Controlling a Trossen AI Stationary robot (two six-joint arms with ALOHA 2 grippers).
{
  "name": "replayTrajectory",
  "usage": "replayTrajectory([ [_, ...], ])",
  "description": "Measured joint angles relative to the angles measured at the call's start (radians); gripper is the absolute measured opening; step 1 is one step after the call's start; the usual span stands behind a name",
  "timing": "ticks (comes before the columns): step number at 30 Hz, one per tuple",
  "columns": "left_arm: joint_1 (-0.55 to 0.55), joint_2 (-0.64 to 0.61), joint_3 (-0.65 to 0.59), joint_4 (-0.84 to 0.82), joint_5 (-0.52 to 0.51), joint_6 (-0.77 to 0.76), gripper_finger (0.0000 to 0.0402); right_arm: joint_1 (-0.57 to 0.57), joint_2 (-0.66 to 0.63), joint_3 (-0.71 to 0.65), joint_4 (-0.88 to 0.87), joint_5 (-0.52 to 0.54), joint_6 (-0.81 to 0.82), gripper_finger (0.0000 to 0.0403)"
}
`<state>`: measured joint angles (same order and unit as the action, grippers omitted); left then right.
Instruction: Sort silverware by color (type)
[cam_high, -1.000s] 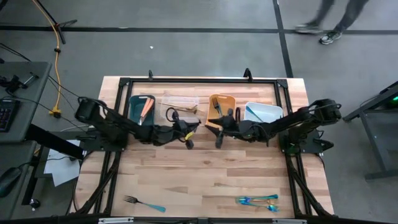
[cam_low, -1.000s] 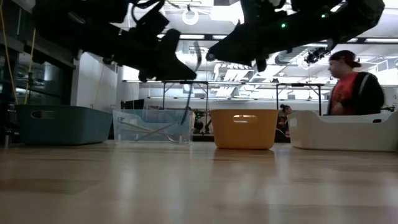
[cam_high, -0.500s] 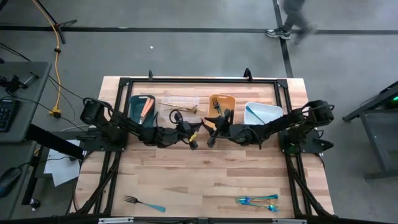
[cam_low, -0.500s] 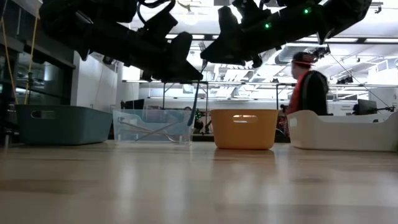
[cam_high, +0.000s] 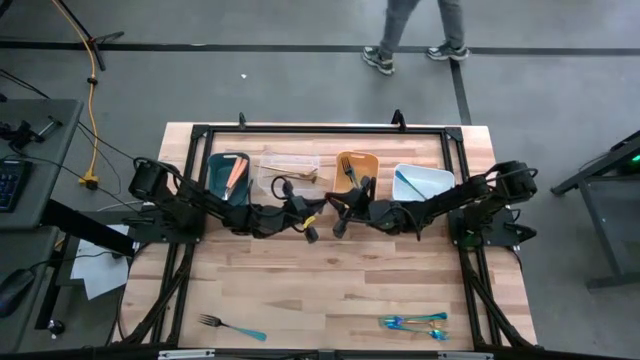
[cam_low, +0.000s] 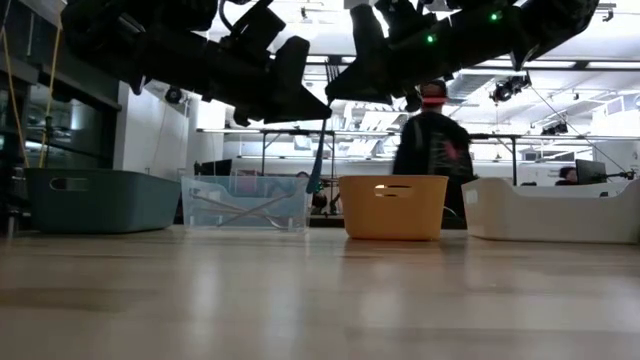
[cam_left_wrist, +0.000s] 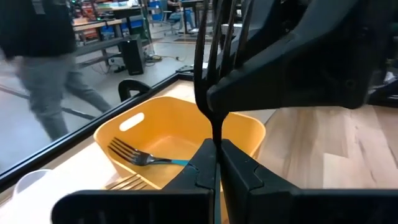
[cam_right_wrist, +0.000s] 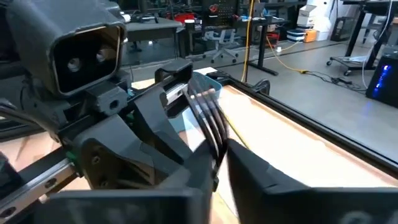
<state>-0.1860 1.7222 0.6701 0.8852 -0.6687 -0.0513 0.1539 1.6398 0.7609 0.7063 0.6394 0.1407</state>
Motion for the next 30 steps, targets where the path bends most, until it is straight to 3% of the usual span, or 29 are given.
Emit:
replayTrajectory([
  [3,0.000,0.000,0.000,-0.001,0.016,0.000,0.0002,-0.001,0.000,0.000,0.000,-0.005,0.009,0.0009],
  [13,-0.002,-0.026,0.000,-0.086,0.042,0.004,0.0059,0.005,-0.027,0.000,-0.051,0.019,-0.028,0.0005],
  [23,-0.028,-0.287,-0.002,-0.491,0.021,-0.041,0.0133,0.098,-0.193,-0.030,-0.205,0.224,-0.070,0.0002],
  [30,-0.084,-0.480,-0.110,-0.471,-0.025,-0.013,0.0142,0.189,-0.259,-0.040,-0.226,0.365,-0.129,0.0002],
])
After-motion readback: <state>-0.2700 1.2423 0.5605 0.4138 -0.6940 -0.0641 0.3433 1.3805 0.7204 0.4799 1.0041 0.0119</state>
